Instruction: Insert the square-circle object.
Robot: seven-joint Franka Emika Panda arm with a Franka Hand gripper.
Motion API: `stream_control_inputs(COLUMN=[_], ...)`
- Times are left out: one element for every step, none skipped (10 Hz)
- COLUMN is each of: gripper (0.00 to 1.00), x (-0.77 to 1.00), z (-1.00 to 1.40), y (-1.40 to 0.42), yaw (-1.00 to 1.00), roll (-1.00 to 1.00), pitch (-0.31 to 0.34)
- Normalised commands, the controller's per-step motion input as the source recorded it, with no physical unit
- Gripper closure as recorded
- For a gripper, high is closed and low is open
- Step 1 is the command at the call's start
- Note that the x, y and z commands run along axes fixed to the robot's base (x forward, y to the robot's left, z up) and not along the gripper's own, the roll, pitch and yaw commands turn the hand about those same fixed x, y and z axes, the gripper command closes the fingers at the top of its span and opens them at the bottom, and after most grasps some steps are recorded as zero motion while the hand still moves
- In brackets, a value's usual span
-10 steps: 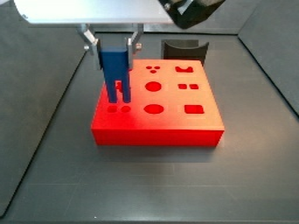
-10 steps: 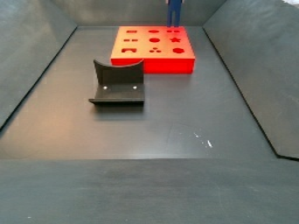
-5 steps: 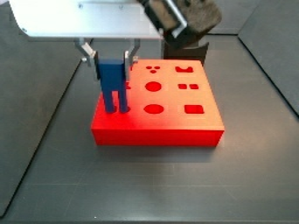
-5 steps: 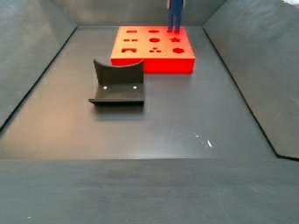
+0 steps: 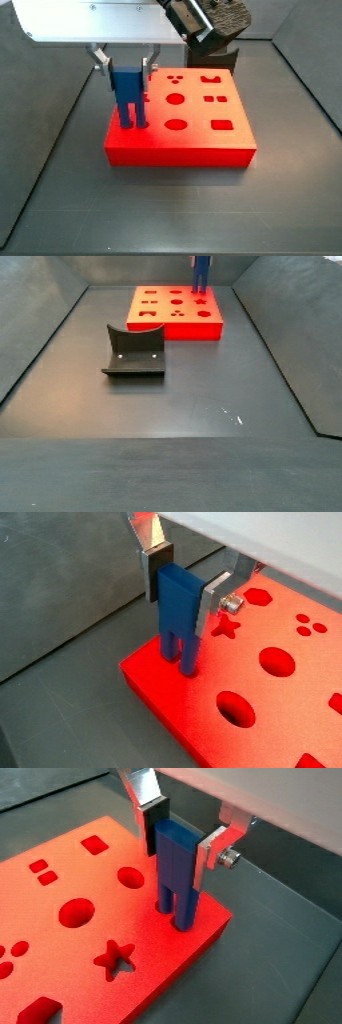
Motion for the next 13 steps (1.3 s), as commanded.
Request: stream_control_inputs(gripper=[1.0,1.0,1.0,1.0,1.0,1.0,1.0,1.0,1.0,1.0,1.0,1.0,1.0], x=[0.17,0.23,0.27,0.07,0.0,-0.12,-0.11,-0.01,0.0,0.0,0.0,0.07,0.0], z=[-0.27,-0.25,-0.21,-0.31,-0.33,-0.51,-0.69,-0.72,-0.76,-0.72,-0.61,-0.67,-0.61], y=[0.0,-0.04,-0.05,0.0,-0.03,0.0,0.0,-0.04,-0.07,-0.14,-0.27,-0.3,-0.06], yaw=[0.01,0.0,0.0,0.0,0.0,0.0,0.0,0.0,0.0,0.0,0.01,0.0,-0.18], roll=[0.06,0.06,0.06,0.1,0.04,0.0,0.01,0.06,0.09,0.19,0.31,0.31,0.0], pitch=[0.0,0.0,0.0,0.0,0.0,-0.069,-0.089,-0.076,-0.066,0.0,0.023,0.053,-0.13])
